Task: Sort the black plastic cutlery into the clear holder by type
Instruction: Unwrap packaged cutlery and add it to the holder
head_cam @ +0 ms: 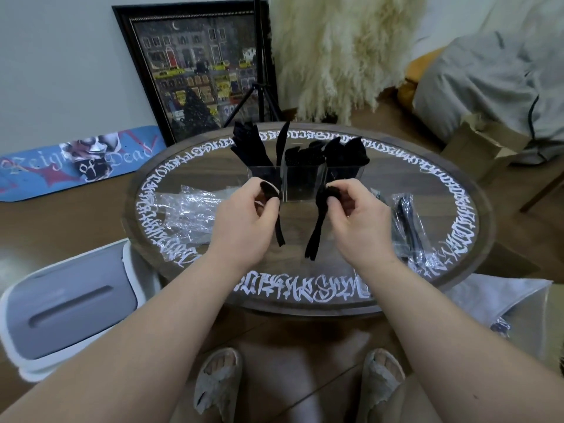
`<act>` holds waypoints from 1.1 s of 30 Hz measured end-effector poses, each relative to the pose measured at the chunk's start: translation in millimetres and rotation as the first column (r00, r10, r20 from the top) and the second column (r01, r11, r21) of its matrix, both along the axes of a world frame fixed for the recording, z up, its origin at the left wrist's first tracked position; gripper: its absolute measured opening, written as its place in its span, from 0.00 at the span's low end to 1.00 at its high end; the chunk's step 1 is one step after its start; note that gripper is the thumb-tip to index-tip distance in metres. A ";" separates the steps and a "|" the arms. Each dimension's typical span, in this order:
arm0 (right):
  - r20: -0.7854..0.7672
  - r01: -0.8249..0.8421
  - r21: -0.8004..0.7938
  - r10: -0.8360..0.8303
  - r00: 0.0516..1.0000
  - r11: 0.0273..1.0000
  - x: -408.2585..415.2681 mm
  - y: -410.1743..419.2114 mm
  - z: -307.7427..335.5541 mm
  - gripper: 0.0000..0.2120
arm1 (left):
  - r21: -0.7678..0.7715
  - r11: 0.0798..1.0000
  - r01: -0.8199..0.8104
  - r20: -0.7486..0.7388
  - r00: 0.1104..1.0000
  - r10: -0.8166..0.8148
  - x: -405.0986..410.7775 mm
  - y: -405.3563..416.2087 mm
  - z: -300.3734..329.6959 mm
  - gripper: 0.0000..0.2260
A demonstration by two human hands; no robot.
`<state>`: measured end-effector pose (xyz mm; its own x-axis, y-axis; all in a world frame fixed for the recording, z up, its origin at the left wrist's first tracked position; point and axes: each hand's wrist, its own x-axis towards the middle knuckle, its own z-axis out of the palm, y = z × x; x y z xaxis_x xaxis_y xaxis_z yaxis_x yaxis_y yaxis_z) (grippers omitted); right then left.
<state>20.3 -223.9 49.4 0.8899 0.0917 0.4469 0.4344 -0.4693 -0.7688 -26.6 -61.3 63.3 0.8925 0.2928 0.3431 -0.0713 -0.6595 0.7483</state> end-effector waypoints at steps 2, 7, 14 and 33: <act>0.006 0.024 0.036 -0.024 1.000 0.999 0.4 -2.8 9.5 0.09 | 0.027 1.000 -0.012 0.088 0.996 0.010 -0.9 3.7 12.7 0.06; -0.016 0.067 0.075 -0.066 0.998 0.995 7.6 -4.1 33.5 0.12 | 0.208 0.968 -0.142 0.262 0.961 0.085 14.3 24.4 53.9 0.06; -0.024 0.065 0.096 -0.063 0.998 0.993 26.2 -1.4 56.9 0.11 | 0.280 0.947 -0.158 0.303 0.951 0.070 60.3 48.8 93.6 0.06; -0.072 -0.012 -0.093 0.005 0.997 0.996 73.5 7.3 41.4 0.08 | 0.531 0.847 -0.034 -0.169 0.975 0.145 117.0 44.1 28.8 0.14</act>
<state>93.8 -216.6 90.8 0.9184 0.1379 0.3709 0.3840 -0.5373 -0.7509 90.4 -17.2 92.1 0.9358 0.2019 0.2890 0.1178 -0.9517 0.2836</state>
